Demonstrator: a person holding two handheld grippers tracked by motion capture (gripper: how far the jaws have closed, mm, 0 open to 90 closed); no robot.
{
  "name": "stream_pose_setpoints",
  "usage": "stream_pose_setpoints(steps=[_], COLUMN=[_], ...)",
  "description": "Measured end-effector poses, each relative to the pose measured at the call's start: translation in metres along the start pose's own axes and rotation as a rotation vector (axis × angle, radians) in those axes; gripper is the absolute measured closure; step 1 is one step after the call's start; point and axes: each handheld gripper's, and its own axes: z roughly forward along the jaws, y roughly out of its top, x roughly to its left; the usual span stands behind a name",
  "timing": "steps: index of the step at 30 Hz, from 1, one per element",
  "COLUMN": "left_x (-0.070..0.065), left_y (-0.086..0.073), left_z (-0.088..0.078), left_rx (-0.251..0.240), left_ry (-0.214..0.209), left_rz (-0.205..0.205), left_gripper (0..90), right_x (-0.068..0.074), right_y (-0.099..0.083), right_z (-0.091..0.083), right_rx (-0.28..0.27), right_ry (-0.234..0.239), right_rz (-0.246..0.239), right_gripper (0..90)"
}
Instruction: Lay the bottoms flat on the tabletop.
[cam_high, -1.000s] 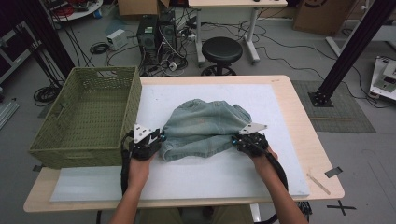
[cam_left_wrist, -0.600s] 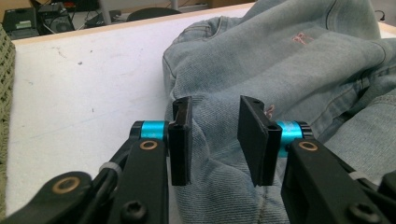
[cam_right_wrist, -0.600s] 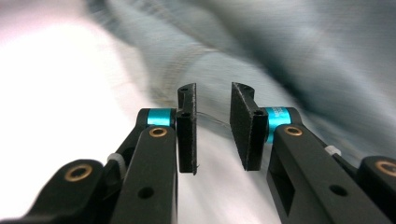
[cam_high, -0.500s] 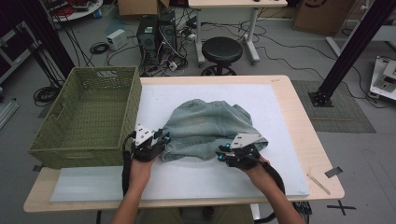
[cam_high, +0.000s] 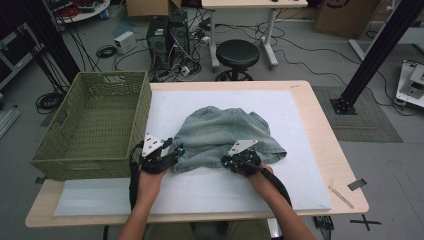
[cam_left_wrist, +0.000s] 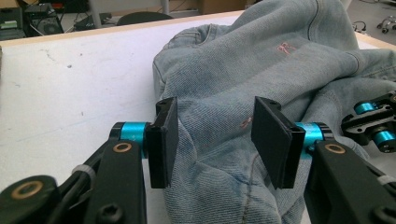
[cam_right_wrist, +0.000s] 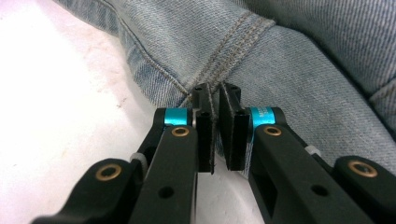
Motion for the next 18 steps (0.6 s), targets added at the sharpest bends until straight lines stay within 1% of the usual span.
stream_pose_setpoints(steps=[1, 3, 4, 5, 6, 7, 8, 9, 11, 13, 14, 15, 16, 17, 18], left_x=[-0.0003, -0.0005, -0.0004, 0.0001, 0.0007, 0.0011, 0.0014, 0.0017, 0.0013, 0.0002, -0.0003, -0.0008, -0.0012, -0.0016, -0.0023], left_y=[-0.0006, -0.0014, -0.0016, -0.0018, -0.0017, -0.0015, -0.0013, -0.0008, -0.0002, 0.0, -0.0001, -0.0001, -0.0002, -0.0004, -0.0007], left_z=[-0.0001, -0.0011, -0.0016, -0.0023, -0.0027, -0.003, -0.0028, -0.0027, -0.0019, -0.001, -0.0005, -0.0001, 0.0001, 0.0004, 0.0006], left_rx=[0.0, 0.003, 0.004, 0.003, 0.004, 0.005, -0.001, -0.002, -0.004, -0.002, -0.001, 0.0, 0.001, 0.0, 0.003], left_ry=[-0.002, -0.003, -0.002, -0.002, -0.006, -0.005, -0.004, -0.005, -0.007, -0.012, -0.014, -0.015, -0.016, -0.018, -0.02], left_rz=[-0.002, -0.001, 0.0, 0.003, 0.005, 0.003, 0.0, -0.001, -0.004, 0.0, 0.001, 0.0, 0.001, 0.003, 0.004], left_gripper=[51.0, 51.0, 51.0, 51.0, 51.0, 51.0, 51.1, 51.0, 51.1, 51.1, 51.1, 51.1, 51.1, 51.1, 51.1], right_x=[-0.0008, -0.0008, -0.0005, -0.0003, -0.0007, -0.0019, -0.0023, -0.002, -0.001, -0.0009, -0.0013, -0.0016, -0.0004, 0.0004, 0.0005], right_y=[-0.0003, -0.0002, 0.0001, 0.0005, 0.0006, 0.0005, 0.0005, 0.0007, 0.0016, 0.0028, 0.0028, 0.0029, 0.0033, 0.0036, 0.0039], right_z=[-0.0004, -0.0005, -0.0006, -0.0011, -0.0025, -0.0038, -0.0047, -0.0044, -0.0005, 0.0012, 0.0017, 0.0018, 0.0014, 0.0015, 0.0016], right_rx=[0.002, 0.003, 0.002, 0.003, -0.005, -0.012, -0.023, -0.029, -0.019, -0.019, -0.019, -0.02, -0.017, -0.019, -0.015], right_ry=[0.01, 0.01, 0.008, 0.005, 0.011, 0.028, 0.034, 0.036, 0.038, 0.038, 0.05, 0.069, 0.079, 0.076, 0.084], right_rz=[0.01, 0.013, 0.009, 0.012, 0.037, 0.057, 0.069, 0.077, 0.079, 0.078, 0.077, 0.072, 0.066, 0.061, 0.072], right_gripper=[87.2, 87.0, 85.0, 76.5, 69.7, 66.5, 61.6, 58.5, 55.7, 57.9, 62.1, 68.5, 72.0, 73.2, 74.1])
